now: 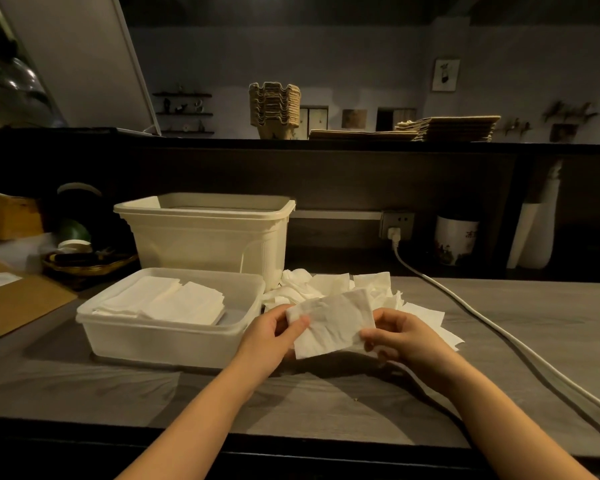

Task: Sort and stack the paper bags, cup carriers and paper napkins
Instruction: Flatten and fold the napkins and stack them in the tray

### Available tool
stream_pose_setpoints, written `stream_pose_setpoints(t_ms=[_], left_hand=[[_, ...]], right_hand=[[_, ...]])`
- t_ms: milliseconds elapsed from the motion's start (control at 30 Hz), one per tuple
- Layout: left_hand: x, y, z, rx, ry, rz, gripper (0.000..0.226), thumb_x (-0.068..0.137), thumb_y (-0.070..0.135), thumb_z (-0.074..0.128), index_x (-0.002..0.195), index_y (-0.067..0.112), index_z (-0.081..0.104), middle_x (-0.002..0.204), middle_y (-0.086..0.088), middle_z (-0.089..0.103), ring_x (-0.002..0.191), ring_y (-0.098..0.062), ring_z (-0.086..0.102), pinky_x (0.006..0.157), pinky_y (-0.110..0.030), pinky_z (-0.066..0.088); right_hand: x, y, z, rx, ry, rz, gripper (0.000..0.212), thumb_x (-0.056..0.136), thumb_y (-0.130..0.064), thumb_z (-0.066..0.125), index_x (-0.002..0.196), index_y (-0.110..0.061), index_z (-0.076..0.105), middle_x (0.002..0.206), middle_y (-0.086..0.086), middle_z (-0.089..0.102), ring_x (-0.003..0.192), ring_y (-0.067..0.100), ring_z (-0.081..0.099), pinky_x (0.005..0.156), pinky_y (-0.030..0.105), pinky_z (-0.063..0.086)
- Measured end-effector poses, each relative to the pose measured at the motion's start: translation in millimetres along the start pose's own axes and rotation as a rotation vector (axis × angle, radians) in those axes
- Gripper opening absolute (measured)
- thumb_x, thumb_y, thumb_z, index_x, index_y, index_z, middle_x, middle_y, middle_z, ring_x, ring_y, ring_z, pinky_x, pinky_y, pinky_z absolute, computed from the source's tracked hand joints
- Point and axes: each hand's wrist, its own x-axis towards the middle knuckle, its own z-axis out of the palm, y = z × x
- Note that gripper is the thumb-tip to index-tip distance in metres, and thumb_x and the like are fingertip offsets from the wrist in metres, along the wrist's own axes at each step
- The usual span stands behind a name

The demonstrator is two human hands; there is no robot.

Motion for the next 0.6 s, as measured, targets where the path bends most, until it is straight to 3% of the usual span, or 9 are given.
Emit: stream_pose_setpoints(t_ms=[67,167,233,333,467,600], left_hand=[[0.7,7.2,-1.8,0.073,-0.003,0.057,0.008,0.091,0.03,0.056,0.095,0.035,0.061,0.102,0.007,0.068,0.099,-0.012,0.064,0.084,-0.039,0.056],[0.6,25.7,-10.0,0.16,0.005,0.11,0.007,0.092,0.028,0.056,0.094,0.035,0.058,0.096,0.012,0.064,0.09,-0.004,0.062,0.075,-0.023,0.057],[0.7,34.8,-17.7,0.164,0.037,0.112,0.015,0.092,0.028,0.056,0.106,0.026,0.06,0.102,0.006,0.065,0.093,-0.008,0.063,0.071,-0.021,0.057],[-3.2,44.2,-29.1,0.175,0.086,0.113,0.017,0.092,0.026,0.056,0.108,0.022,0.059,0.102,0.002,0.066,0.091,-0.011,0.064,0.065,-0.021,0.057],[-4.8,51.1,-57.6,0.252,0.158,0.108,0.011,0.092,0.027,0.056,0.094,0.018,0.061,0.086,0.004,0.064,0.08,-0.009,0.061,0.063,-0.019,0.055],[0.0,49.5,-99.5,0.299,0.245,0.003,0.015,0.092,0.026,0.057,0.095,0.012,0.063,0.085,-0.001,0.063,0.076,-0.01,0.063,0.068,-0.024,0.056]], right_hand=[[-0.8,-2.0,0.7,0.143,0.024,-0.01,0.015,0.076,-0.013,0.064,0.088,-0.004,0.063,0.075,0.005,0.067,0.064,0.012,0.061,0.056,0.018,0.05],[0.1,-8.1,9.1,0.331,0.033,0.032,0.012,0.081,-0.012,0.061,0.088,-0.003,0.063,0.07,0.005,0.062,0.05,0.006,0.056,0.046,0.014,0.045],[4.8,-17.0,16.7,0.365,0.042,0.064,0.008,0.086,-0.012,0.059,0.085,-0.006,0.063,0.066,0.002,0.06,0.044,0.003,0.053,0.042,0.013,0.042],[18.5,-34.7,27.7,0.429,0.076,0.074,0.007,0.076,-0.017,0.066,0.079,-0.01,0.065,0.063,0.0,0.061,0.05,0.005,0.054,0.043,0.014,0.042],[44.9,-53.9,52.0,0.243,0.108,0.018,0.009,0.082,-0.022,0.067,0.086,-0.014,0.069,0.078,-0.001,0.067,0.075,0.014,0.056,0.063,0.023,0.045],[72.6,-70.3,87.1,-0.022,0.113,-0.059,0.012,0.086,-0.025,0.064,0.093,-0.015,0.067,0.09,0.0,0.066,0.082,0.013,0.058,0.069,0.025,0.044]])
